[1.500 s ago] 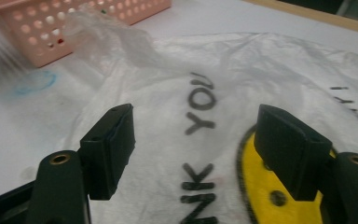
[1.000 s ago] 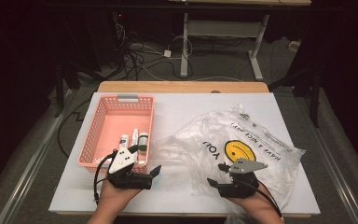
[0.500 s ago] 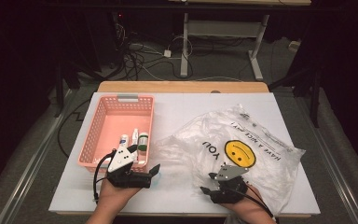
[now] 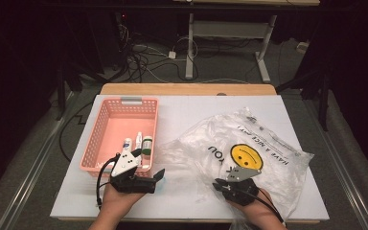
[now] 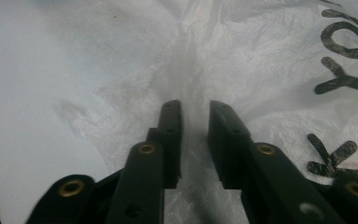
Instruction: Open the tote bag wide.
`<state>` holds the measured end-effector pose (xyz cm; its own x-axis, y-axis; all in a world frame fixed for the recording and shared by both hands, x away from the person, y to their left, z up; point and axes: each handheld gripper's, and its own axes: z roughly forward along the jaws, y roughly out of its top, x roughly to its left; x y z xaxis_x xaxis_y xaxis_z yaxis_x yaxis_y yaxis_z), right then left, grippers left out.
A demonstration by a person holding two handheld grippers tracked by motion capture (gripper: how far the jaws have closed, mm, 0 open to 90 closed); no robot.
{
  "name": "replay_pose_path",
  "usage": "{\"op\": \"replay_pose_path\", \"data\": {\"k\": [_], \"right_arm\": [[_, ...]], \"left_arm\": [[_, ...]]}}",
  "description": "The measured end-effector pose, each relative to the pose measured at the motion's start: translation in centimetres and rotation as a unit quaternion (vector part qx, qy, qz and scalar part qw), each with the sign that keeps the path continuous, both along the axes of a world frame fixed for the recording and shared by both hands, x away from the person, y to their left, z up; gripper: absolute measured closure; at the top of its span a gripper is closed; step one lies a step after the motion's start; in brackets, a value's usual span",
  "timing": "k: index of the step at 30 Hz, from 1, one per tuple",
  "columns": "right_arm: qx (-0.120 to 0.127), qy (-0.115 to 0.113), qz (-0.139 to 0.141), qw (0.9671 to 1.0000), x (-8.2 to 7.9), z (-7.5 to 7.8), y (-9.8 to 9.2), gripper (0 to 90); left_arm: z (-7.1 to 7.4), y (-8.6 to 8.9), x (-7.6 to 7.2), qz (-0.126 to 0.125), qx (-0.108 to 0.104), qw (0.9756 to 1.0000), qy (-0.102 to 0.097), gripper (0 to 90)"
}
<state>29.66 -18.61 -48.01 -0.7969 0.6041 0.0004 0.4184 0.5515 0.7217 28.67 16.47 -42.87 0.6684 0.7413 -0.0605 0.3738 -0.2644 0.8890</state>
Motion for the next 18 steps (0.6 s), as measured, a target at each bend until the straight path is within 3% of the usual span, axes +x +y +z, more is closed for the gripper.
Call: {"op": "replay_pose_path", "data": {"k": [5, 18], "right_arm": [[-0.001, -0.006, -0.003, 1.0, 0.1, -0.1, -0.3, 89.9], [0.0, -0.036, -0.047, 0.9983, 1.4, 0.4, -1.5, 90.0]], "left_arm": [[0.0, -0.1, 0.0, -0.001, 0.001, 1.0, 0.001, 0.0], [0.0, -0.1, 0.0, -0.001, 0.001, 1.0, 0.0, 0.0]]}}
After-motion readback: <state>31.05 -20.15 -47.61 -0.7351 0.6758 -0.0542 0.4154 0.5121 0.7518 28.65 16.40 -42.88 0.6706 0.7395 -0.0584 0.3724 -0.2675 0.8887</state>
